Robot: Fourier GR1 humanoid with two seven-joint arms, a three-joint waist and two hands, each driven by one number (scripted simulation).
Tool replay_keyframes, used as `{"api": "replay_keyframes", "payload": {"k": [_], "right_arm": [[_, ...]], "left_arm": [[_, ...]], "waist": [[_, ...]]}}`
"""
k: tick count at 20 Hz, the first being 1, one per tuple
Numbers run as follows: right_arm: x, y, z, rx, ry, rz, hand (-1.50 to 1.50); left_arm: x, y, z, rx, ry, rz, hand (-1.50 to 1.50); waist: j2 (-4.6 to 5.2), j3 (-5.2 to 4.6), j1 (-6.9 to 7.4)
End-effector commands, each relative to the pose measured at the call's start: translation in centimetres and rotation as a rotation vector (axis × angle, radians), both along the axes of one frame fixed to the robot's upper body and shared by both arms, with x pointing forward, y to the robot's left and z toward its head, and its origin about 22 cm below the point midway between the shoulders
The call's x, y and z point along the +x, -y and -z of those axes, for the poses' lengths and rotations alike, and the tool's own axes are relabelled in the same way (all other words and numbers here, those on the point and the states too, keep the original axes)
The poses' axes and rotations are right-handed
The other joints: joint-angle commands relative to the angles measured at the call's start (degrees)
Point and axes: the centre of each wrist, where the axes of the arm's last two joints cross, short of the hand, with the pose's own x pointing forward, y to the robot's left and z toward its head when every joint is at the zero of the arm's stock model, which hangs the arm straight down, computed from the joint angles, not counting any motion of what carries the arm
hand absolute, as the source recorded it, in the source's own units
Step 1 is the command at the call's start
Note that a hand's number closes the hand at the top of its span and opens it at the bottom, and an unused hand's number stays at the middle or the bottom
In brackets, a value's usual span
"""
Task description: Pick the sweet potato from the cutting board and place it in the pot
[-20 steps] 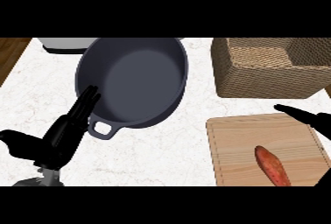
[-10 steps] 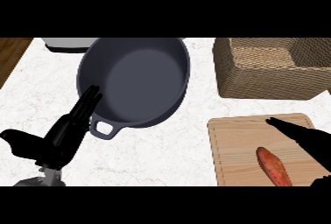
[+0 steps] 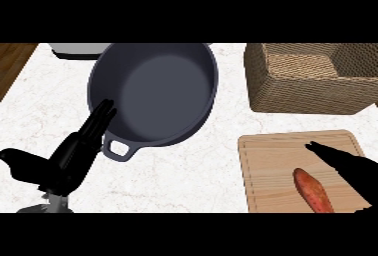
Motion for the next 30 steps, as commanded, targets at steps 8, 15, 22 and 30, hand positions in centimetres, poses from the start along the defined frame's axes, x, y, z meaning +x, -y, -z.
{"api": "replay_keyframes", "payload": {"k": [8,15,22,30], "right_arm": [[-0.1,1.8,2.7,-0.041,-0.030,0.033,-1.50],[0.4,0.3,4.7,-0.057,-0.023,0.017,-1.50],[0.8,1.6,5.4,-0.066,-0.044,0.035,-1.50],[1.4,0.7,7.2,0.085,-0.059,-0.085,1.50]], "left_arm": [[0.3,1.5,2.0,-0.022,-0.158,0.045,0.00],[0.0,0.6,3.9,-0.023,-0.169,0.044,0.00],[-0.6,-0.6,3.7,-0.029,-0.180,0.040,0.00],[-0.4,1.8,3.6,-0.021,-0.163,0.046,0.00]], "waist": [[0.93,-0.70,-0.11],[1.02,-0.76,0.17],[0.93,-0.75,0.24],[0.94,-0.72,0.28]]}}
